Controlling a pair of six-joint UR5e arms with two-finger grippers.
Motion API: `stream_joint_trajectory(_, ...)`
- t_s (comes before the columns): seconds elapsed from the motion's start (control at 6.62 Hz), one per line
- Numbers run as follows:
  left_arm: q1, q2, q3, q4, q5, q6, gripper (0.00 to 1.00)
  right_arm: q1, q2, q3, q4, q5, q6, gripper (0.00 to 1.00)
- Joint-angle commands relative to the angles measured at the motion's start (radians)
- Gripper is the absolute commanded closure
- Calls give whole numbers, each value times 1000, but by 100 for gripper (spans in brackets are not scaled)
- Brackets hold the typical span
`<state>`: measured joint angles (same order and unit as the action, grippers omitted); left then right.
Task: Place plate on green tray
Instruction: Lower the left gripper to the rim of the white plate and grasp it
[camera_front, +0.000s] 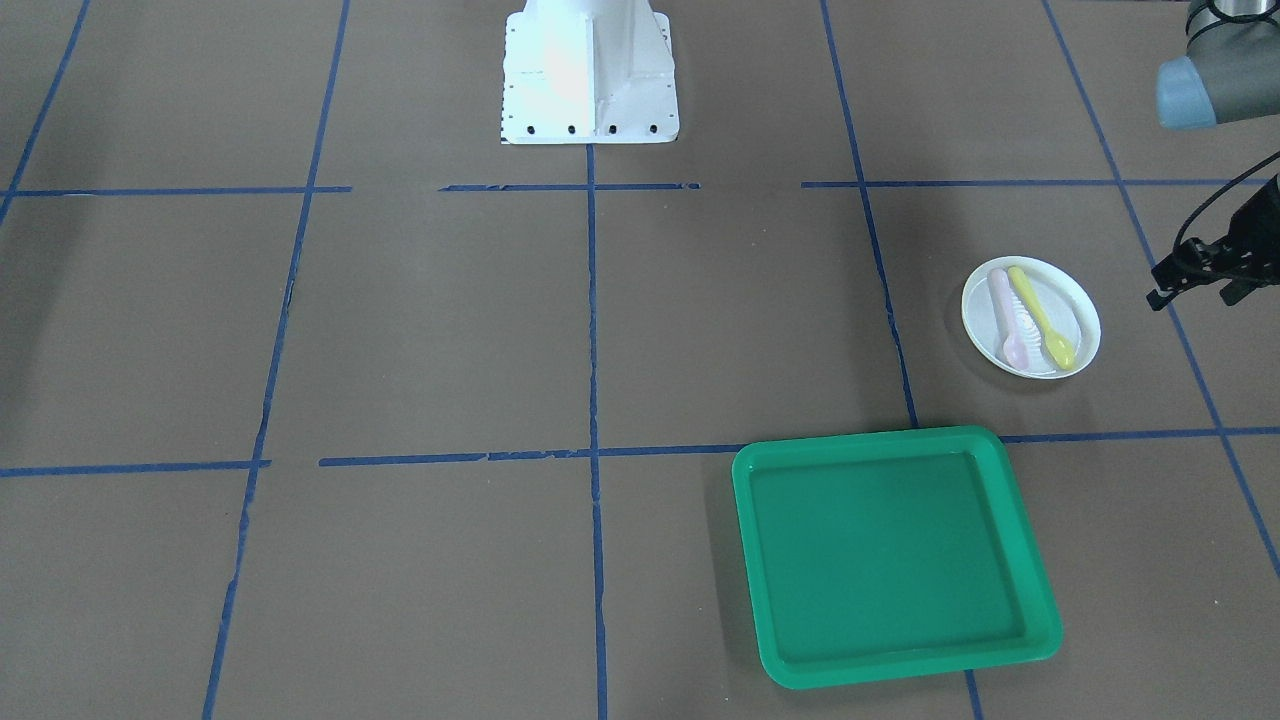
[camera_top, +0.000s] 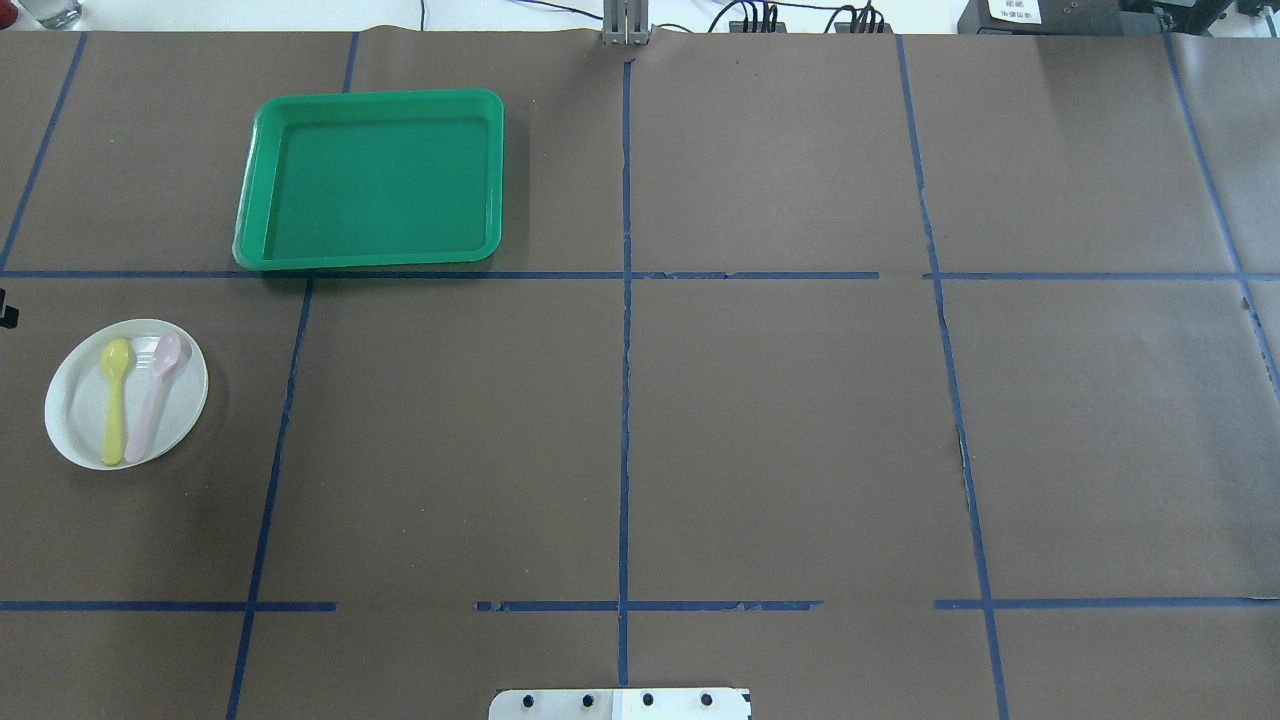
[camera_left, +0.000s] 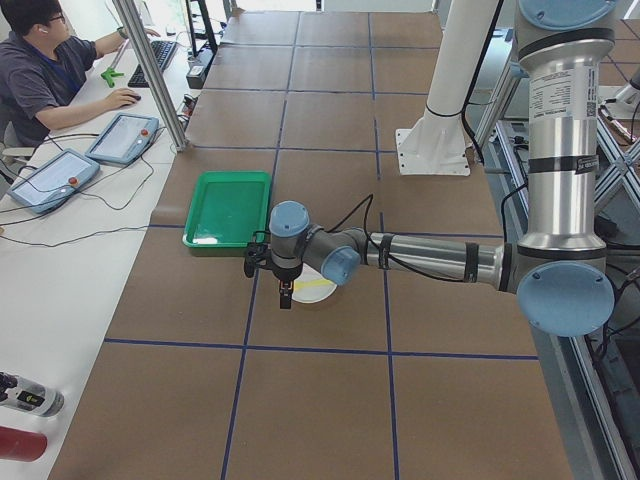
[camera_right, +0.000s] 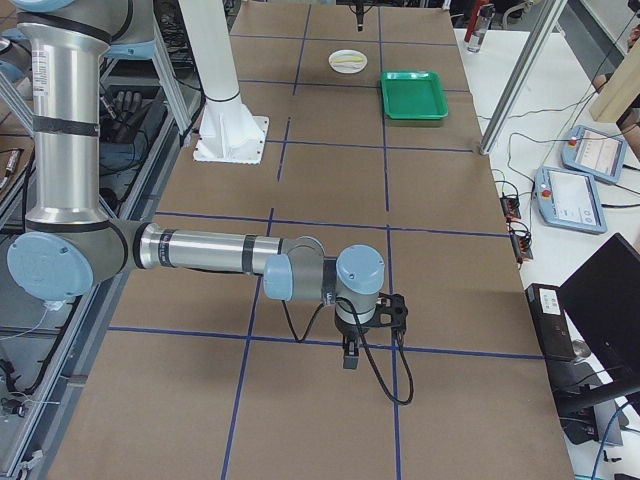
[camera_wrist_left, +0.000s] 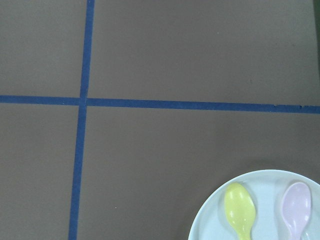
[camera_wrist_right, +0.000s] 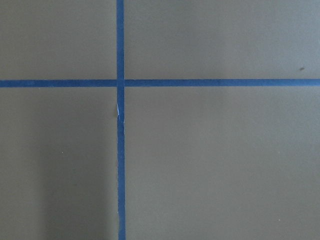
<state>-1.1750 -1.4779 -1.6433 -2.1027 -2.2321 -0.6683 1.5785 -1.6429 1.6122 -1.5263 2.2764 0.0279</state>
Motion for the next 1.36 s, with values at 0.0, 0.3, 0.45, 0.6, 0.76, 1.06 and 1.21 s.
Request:
stream_joint_trajectory(0.0,82,21,69,-143,2,-112,0,0,0,0,0,0,0,0)
stream_joint_trajectory(0.3,165,19,88,-142,3,-129,0,0,0,0,0,0,0,0)
stream_joint_trajectory(0.45,175,18,92,-141,3,-126,0,0,0,0,0,0,0,0)
stream_joint_trajectory(0.6,179,16,94,-141,5,-125,0,0,0,0,0,0,0,0)
stream_joint_trajectory(0.76,181,16,99,-141,5,-125,17,0,0,0,0,0,0,0)
stream_joint_trajectory(1.06,182,16,102,-141,5,-122,40,0,0,0,0,0,0,0)
stream_joint_trajectory(1.21,182,11,109,-141,5,-120,51,0,0,0,0,0,0,0)
